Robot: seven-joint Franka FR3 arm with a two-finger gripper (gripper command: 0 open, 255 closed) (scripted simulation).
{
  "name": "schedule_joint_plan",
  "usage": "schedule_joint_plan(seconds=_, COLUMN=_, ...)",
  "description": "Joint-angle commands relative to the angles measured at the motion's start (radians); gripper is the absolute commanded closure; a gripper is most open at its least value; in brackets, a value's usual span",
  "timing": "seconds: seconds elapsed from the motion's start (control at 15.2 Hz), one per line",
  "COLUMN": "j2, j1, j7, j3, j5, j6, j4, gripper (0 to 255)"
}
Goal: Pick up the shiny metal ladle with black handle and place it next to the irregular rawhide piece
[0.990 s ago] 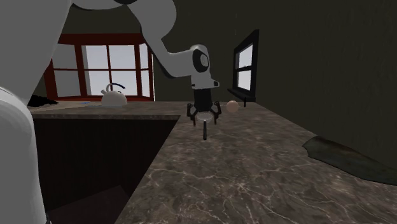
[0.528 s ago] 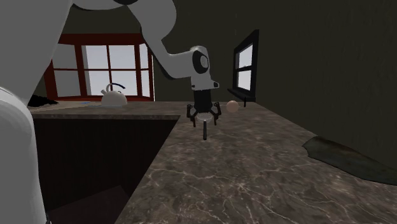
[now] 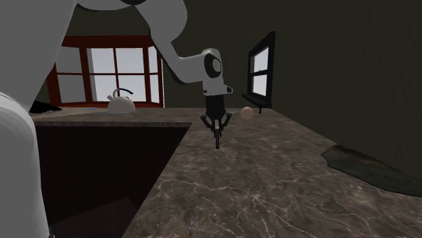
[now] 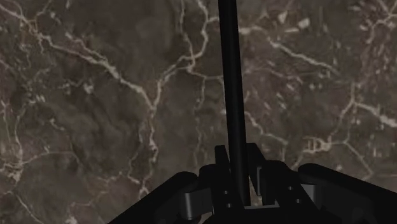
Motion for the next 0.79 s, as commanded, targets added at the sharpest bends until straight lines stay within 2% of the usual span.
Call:
schedule_joint_plan(seconds=0.0, j2=0.002, j1=0.0, j7=0.0, j3=-0.001, j5=0.0, j6=0.0, j4=0.0, gripper=255)
schedule_joint_plan(seconds=0.73, j2=-0.054, j1=-0.003, j7=-0.025, j3=0.007, j5=0.02, j6=-0.11, j4=0.058, gripper=255)
